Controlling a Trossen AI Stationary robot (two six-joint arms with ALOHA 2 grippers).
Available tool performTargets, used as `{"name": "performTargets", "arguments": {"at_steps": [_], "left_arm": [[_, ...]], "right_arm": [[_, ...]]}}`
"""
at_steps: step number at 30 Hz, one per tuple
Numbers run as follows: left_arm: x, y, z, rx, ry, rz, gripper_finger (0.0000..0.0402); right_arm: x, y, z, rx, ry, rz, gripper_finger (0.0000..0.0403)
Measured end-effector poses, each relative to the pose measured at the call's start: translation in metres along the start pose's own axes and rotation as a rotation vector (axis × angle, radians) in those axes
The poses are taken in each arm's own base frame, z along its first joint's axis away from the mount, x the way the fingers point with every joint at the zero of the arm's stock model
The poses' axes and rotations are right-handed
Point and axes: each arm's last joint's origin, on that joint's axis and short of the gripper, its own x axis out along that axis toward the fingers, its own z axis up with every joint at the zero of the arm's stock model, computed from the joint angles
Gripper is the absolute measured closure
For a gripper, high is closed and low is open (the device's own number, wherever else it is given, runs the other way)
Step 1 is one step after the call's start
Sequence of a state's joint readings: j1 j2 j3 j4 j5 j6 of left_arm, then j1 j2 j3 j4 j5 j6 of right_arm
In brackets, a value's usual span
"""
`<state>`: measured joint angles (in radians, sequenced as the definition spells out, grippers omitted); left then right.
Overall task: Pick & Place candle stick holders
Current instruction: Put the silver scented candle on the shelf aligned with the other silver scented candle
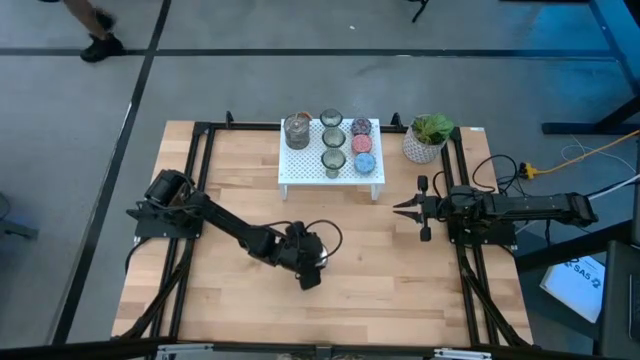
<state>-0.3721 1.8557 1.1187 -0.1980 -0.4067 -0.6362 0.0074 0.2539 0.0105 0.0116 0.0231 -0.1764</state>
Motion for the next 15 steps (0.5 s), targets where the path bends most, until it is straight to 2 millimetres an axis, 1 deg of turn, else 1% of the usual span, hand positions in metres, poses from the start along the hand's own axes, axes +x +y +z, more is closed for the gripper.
{"name": "performTargets", "arguments": {"at_steps": [4, 15], "left_arm": [[-0.0006, 0.0007, -0.0006, -0.015, 0.002, 0.014, 0.0046], [-0.0004, 0.002, -0.0009, -0.046, -0.014, 0.048, 0.0043]], "right_arm": [[0.0, 0.0, 0.0, 0.0, 0.0, 0.0, 0.0339], [0.0, 0.0, 0.0, 0.0, 0.0, 0.0, 0.0339]]}}
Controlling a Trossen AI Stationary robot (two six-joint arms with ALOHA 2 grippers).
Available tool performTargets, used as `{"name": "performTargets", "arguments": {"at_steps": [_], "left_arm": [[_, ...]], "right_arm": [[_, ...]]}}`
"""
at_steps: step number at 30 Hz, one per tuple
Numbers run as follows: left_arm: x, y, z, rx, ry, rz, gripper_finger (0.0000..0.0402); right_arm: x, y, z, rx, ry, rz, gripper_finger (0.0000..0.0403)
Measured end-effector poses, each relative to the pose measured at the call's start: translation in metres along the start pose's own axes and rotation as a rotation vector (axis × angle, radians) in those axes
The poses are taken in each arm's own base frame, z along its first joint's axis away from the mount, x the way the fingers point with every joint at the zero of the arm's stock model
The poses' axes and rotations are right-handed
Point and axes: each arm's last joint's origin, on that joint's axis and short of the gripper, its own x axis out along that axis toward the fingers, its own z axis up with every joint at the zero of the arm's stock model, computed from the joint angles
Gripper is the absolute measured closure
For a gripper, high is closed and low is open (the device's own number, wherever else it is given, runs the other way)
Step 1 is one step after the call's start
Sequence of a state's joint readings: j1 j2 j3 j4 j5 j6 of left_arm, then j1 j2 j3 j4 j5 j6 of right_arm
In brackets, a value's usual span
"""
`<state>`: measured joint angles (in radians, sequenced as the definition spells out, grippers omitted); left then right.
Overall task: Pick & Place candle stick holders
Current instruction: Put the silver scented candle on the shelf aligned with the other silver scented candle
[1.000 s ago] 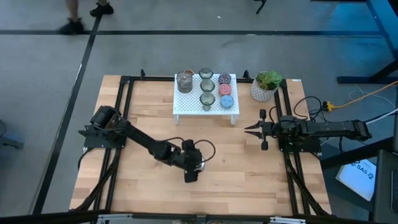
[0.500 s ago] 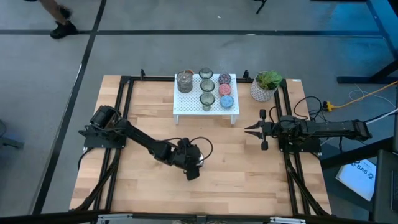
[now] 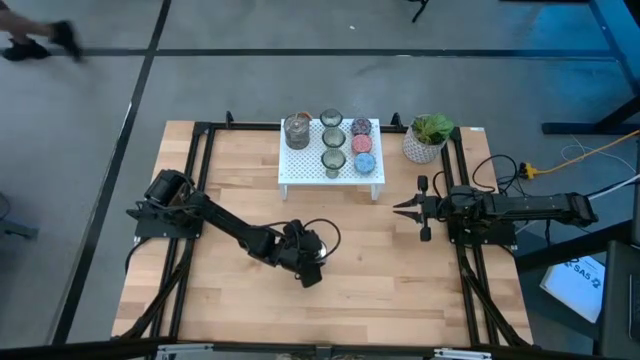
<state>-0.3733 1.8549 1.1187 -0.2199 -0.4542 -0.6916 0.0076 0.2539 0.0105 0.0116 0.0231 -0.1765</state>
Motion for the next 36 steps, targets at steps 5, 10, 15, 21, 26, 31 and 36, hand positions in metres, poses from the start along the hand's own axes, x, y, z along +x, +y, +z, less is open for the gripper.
{"name": "performTargets", "arguments": {"at_steps": [5, 10, 15, 21, 26, 31, 36], "left_arm": [[0.0, 0.001, 0.0, -0.044, -0.009, 0.021, 0.0043], [0.0, 0.004, -0.002, -0.088, -0.022, 0.083, 0.0043], [0.0, 0.005, -0.002, -0.105, -0.016, 0.083, 0.0044], [0.0, 0.005, -0.002, -0.105, -0.023, 0.093, 0.0045], [-0.004, 0.002, -0.004, -0.091, -0.031, 0.093, 0.0046], [-0.021, -0.001, 0.002, -0.098, -0.082, 0.077, 0.0046], [-0.032, 0.0, 0.006, -0.091, -0.12, 0.093, 0.0046]], "right_arm": [[0.0, 0.0, 0.0, 0.0, 0.0, 0.0, 0.0339], [0.0, 0.0, 0.0, 0.0, 0.0, 0.0, 0.0339], [0.0, 0.0, 0.0, 0.0, 0.0, 0.0, 0.0339], [0.0, 0.0, 0.0, 0.0, 0.0, 0.0, 0.034], [0.0, 0.0, 0.0, 0.0, 0.0, 0.0, 0.034], [0.0, 0.0, 0.0, 0.0, 0.0, 0.0, 0.034], [0.0, 0.0, 0.0, 0.0, 0.0, -0.001, 0.034]]}}
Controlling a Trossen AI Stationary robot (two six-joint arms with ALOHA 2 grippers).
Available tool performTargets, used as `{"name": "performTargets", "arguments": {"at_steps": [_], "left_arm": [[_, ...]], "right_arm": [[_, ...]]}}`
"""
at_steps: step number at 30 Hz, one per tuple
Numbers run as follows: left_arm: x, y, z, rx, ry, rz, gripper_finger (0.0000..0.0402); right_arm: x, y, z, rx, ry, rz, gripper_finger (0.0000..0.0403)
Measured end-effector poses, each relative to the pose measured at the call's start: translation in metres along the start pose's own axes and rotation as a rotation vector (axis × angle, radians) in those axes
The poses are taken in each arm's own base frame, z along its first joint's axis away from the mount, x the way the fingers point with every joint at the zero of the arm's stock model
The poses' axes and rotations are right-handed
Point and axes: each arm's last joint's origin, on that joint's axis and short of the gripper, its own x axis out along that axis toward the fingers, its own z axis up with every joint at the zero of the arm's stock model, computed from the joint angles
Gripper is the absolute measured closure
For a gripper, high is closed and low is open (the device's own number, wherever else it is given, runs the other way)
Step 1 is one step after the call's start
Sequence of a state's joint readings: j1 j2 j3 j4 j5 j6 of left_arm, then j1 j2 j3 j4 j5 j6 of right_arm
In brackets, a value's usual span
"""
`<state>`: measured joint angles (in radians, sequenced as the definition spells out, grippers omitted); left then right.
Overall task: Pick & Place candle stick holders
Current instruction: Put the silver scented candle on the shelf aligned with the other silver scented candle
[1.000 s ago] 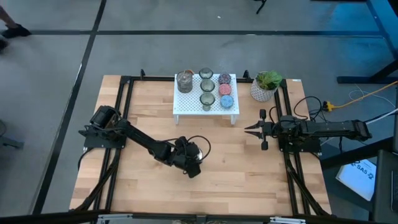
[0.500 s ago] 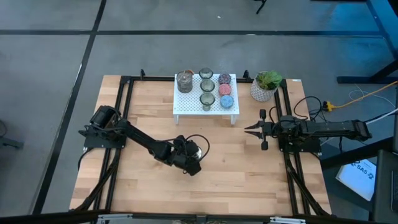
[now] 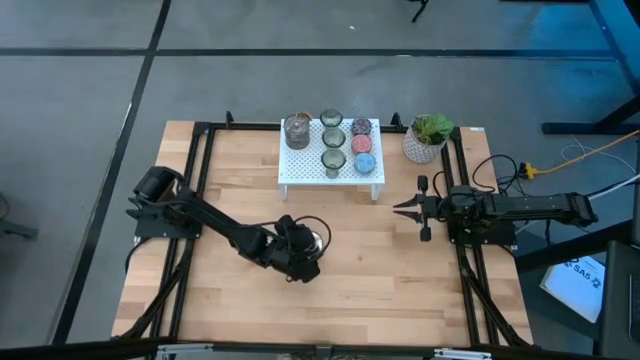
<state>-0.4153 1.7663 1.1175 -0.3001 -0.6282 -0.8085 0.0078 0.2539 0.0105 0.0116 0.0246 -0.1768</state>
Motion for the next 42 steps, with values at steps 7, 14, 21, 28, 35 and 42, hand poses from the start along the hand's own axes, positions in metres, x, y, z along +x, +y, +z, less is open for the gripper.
{"name": "performTargets", "arguments": {"at_steps": [7, 14, 21, 28, 35, 42], "left_arm": [[-0.014, 0.002, 0.004, 0.013, -0.029, 0.017, 0.0047], [-0.033, 0.003, 0.007, 0.013, -0.038, -0.003, 0.0047], [-0.063, 0.007, 0.014, 0.002, -0.098, -0.007, 0.0047], [-0.091, 0.021, 0.032, 0.001, -0.154, -0.028, 0.0047], [-0.124, 0.038, 0.051, -0.001, -0.213, -0.093, 0.0047], [-0.145, 0.064, 0.071, -0.056, -0.262, -0.107, 0.0047]], "right_arm": [[0.0, 0.0, 0.0, 0.0, 0.0, 0.0, 0.034], [0.0, 0.0, 0.0, 0.0, 0.0, 0.001, 0.034], [0.0, 0.0, 0.0, 0.0, 0.0, 0.001, 0.034], [0.0, 0.0, 0.0, 0.0, 0.0, 0.002, 0.034], [0.0, 0.0, 0.0, 0.0, 0.0, 0.001, 0.034], [0.0, 0.0, 0.0, 0.0, 0.0, 0.001, 0.0339]]}}
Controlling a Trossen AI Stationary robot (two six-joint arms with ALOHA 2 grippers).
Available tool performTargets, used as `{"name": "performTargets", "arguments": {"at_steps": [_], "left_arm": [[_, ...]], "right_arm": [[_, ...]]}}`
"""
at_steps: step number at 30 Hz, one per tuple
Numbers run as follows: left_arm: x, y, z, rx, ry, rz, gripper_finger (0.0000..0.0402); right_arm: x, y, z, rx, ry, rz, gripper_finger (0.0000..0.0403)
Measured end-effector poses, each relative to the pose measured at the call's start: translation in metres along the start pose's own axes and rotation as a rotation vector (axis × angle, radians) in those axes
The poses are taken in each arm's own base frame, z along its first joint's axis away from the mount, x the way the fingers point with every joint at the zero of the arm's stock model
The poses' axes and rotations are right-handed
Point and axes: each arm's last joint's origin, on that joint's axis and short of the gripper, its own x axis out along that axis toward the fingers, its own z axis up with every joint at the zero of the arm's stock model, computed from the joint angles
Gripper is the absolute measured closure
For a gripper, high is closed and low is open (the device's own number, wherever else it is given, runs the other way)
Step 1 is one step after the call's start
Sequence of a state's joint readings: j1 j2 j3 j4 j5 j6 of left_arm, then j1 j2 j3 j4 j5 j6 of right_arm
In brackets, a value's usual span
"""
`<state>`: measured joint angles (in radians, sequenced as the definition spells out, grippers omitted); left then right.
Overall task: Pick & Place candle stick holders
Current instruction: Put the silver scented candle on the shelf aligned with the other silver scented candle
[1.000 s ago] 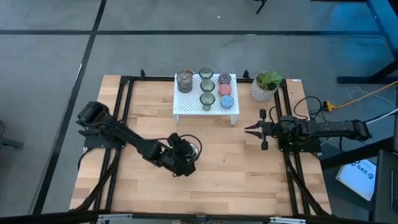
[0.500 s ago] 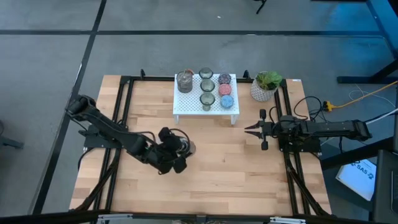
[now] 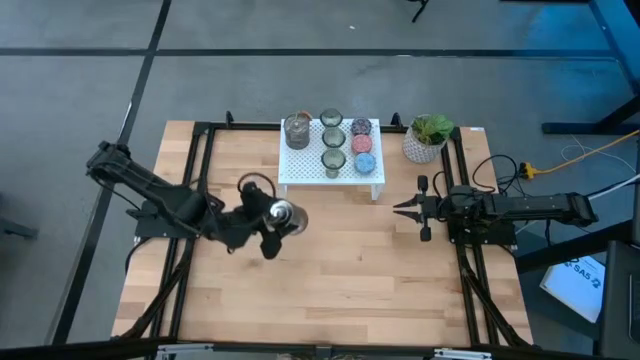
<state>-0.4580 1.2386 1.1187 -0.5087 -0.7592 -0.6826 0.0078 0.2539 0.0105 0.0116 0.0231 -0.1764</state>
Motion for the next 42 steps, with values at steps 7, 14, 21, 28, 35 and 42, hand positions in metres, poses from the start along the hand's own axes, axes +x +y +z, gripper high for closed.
{"name": "performTargets", "arguments": {"at_steps": [7, 14, 21, 28, 35, 42], "left_arm": [[0.007, 0.029, 0.023, -0.013, -0.021, 0.042, 0.0047], [0.03, 0.067, 0.044, -0.074, 0.002, 0.115, 0.0047], [0.047, 0.108, 0.06, -0.154, 0.052, 0.15, 0.0047], [0.065, 0.129, 0.061, -0.194, 0.11, 0.19, 0.0047], [0.091, 0.133, 0.05, -0.16, 0.193, 0.216, 0.0048], [0.099, 0.138, 0.049, -0.147, 0.192, 0.269, 0.0047]], "right_arm": [[0.0, 0.0, 0.0, 0.0, 0.0, 0.0, 0.0339], [0.0, 0.0, 0.0, 0.0, 0.0, 0.0, 0.0339], [0.0, 0.0, 0.0, 0.0, 0.0, -0.001, 0.0339], [0.0, 0.0, 0.0, 0.0, 0.0, 0.0, 0.0339], [0.0, 0.0, 0.0, 0.0, 0.0, 0.0, 0.0339], [0.0, 0.0, 0.0, 0.0, 0.0, 0.0, 0.0339]]}}
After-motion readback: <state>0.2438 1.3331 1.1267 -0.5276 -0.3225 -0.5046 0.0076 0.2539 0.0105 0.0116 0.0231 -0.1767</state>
